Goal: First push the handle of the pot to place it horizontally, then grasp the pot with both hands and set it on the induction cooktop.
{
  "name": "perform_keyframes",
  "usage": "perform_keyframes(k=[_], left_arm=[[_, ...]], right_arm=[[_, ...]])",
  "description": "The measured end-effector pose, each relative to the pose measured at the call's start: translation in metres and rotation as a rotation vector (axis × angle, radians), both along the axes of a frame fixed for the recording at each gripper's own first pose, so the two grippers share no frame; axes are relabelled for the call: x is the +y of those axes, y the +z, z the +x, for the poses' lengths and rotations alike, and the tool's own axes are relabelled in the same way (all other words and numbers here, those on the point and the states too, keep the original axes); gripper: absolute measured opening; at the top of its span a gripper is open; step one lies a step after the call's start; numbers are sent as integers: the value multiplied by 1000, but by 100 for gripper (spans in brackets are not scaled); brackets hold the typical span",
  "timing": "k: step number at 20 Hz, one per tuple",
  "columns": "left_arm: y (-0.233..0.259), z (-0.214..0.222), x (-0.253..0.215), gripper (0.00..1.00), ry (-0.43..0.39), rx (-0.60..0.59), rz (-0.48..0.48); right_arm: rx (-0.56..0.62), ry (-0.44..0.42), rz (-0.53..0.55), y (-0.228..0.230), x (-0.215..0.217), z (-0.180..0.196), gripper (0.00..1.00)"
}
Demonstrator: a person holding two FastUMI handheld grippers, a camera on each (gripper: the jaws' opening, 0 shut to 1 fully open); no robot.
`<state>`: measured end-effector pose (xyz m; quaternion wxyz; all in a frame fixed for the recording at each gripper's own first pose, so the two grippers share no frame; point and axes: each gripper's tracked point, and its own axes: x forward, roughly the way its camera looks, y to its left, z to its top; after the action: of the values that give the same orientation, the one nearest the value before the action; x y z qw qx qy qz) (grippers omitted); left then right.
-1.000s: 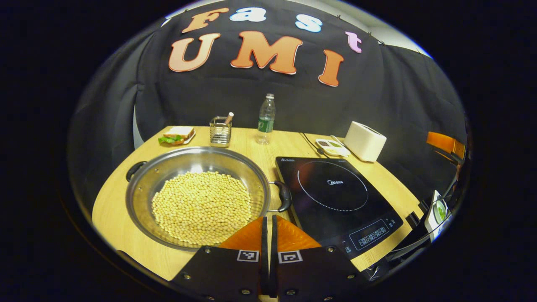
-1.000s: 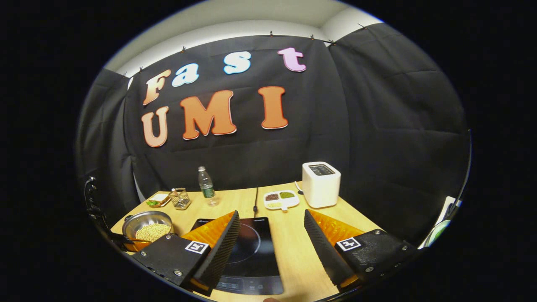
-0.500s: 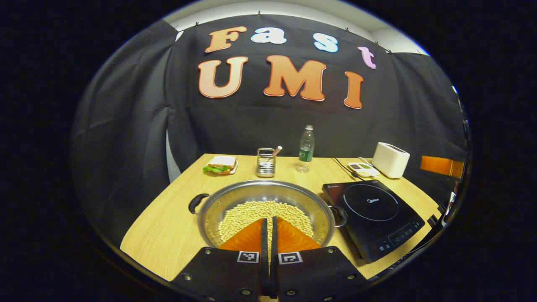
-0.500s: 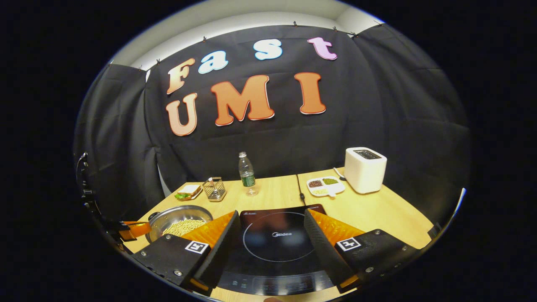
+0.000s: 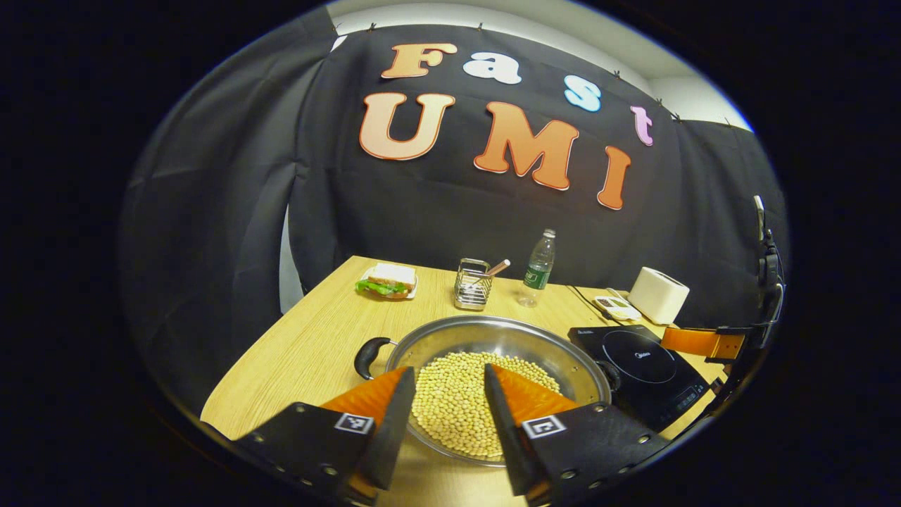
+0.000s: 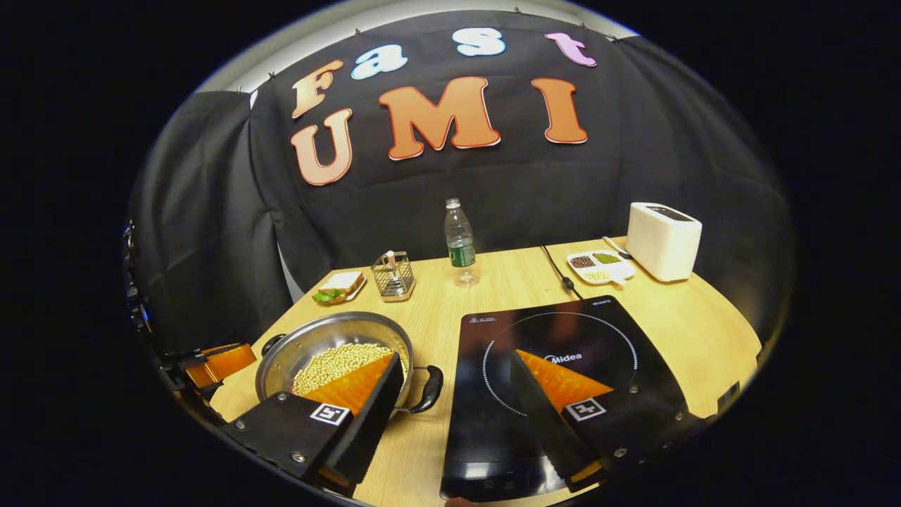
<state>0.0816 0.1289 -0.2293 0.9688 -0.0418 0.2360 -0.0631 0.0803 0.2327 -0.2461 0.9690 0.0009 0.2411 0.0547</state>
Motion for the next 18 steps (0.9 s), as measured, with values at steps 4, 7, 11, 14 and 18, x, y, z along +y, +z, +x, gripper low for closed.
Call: perform_keyframes(k=[4,7,11,14,18], left_arm=[[-13,26,33,91,21,-3,81],[-29,39,35,91,-28,28,91],[-56,58,44,91,-30,92,94],[-69,63,37,91,-59,125,33],[-80,66,37,91,-82,161,27]], right_arm=[[63,-22,-31,-30,18,10,95],[109,-17,-73,-50,31,17,95],[172,-9,-101,-73,45,19,95],[206,-13,-121,-85,47,22,96],[233,-31,-112,-94,49,23,96]])
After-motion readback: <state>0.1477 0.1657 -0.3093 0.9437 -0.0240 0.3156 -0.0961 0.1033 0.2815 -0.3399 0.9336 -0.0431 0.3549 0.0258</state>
